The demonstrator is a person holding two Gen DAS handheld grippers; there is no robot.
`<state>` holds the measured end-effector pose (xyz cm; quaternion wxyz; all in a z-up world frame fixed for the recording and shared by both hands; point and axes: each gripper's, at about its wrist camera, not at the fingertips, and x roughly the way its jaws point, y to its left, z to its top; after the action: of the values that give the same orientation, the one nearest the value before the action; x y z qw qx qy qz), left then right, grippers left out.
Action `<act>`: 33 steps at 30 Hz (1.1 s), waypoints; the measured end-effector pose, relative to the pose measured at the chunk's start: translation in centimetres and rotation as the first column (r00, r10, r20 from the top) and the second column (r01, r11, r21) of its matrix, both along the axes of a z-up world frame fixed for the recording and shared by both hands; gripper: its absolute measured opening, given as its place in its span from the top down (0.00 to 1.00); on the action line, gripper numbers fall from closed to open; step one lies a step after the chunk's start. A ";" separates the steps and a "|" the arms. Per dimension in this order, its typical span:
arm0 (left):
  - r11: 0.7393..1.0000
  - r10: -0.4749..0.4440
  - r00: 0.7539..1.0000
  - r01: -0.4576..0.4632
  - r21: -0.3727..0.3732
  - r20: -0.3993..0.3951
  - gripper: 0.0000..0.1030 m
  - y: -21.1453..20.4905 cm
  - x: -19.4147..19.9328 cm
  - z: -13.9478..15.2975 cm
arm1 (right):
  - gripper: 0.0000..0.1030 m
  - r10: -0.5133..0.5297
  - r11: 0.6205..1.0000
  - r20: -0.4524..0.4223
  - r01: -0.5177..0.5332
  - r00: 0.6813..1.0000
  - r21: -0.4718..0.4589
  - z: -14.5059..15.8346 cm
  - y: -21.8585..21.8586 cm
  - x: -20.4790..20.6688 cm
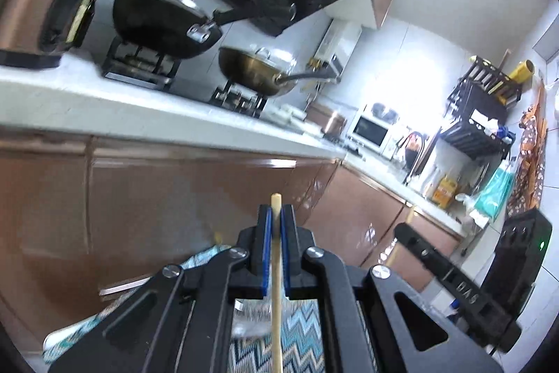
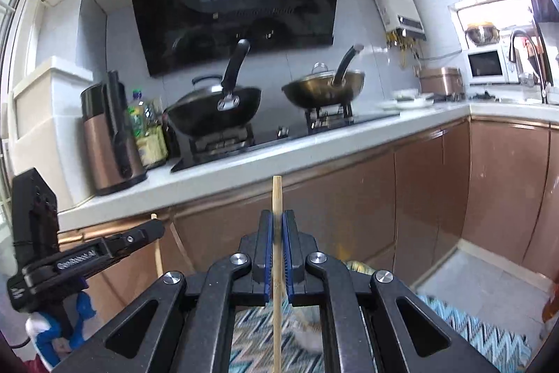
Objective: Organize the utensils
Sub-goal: 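Lift the left tool's chopstick toward the rack while the right tool carries its own, then open the left tool over the rack while the right tool opens, dropping chopsticks in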
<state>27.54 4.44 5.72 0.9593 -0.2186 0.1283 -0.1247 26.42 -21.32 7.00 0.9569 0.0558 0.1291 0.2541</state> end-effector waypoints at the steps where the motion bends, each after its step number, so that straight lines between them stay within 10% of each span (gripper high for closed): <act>1: 1.000 0.010 1.000 -0.010 0.004 0.022 0.96 -0.4 0.9 0.2 | 0.94 -0.012 1.000 0.022 0.012 1.000 0.003 -0.2 0.0 0.8; 18: 0.974 0.158 0.980 -0.175 0.146 0.120 0.95 -7.9 12.0 -7.5 | 0.94 -0.173 0.984 0.054 0.175 0.983 -0.034 -10.2 -0.5 9.9; 33: 0.983 0.086 0.996 -0.091 0.158 0.035 0.63 -6.4 8.5 -9.3 | 0.68 -0.237 0.966 0.002 0.236 0.971 -0.108 -11.5 -2.0 6.2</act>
<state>35.99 -1.91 -3.63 0.9800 -0.1450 0.1144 -0.0744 32.65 -23.33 -4.51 0.9813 0.0208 0.1401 0.1304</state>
